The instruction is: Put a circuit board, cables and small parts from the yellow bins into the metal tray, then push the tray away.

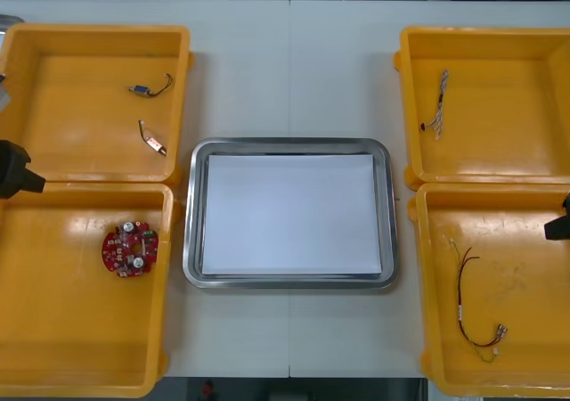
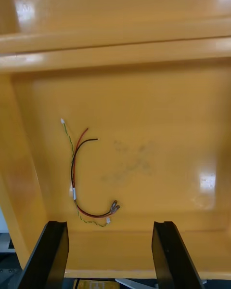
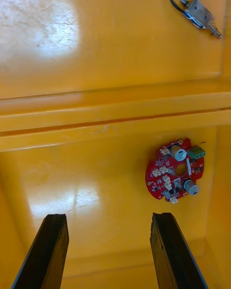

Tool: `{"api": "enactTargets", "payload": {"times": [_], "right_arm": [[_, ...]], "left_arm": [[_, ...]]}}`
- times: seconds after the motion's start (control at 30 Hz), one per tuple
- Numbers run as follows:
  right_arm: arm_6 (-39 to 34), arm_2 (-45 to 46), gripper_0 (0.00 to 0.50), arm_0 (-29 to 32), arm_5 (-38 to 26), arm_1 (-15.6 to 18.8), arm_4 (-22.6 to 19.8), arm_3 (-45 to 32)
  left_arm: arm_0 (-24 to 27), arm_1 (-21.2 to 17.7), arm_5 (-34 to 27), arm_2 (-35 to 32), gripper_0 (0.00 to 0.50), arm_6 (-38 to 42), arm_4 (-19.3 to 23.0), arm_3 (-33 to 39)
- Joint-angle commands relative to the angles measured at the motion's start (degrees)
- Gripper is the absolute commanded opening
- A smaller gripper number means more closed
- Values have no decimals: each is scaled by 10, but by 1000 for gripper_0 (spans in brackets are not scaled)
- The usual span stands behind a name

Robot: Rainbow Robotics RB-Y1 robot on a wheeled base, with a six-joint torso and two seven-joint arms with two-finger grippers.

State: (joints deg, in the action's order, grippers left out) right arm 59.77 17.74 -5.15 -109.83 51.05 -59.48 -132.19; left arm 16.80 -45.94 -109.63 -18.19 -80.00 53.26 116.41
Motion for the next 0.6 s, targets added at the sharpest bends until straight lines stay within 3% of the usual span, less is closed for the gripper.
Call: {"api": "enactTargets", "payload": {"times": [0.03, 0.3, 0.47, 0.6], "right_arm": [[11, 8, 500, 49, -2, -13, 24, -47], [19, -6, 500, 84, -2, -75, 71, -96], [20, -46, 500, 108, 2, -93, 133, -122], [21, -76, 500, 130, 44, -108, 176, -122]], "left_arm": [[-5, -15, -4, 6, 500, -123, 38, 18], [-55, -49, -1, 55, 500, -229, 48, 61], [-77, -59, 38, 69, 500, -293, 55, 80], [-105, -73, 92, 84, 500, -330, 60, 97]]}}
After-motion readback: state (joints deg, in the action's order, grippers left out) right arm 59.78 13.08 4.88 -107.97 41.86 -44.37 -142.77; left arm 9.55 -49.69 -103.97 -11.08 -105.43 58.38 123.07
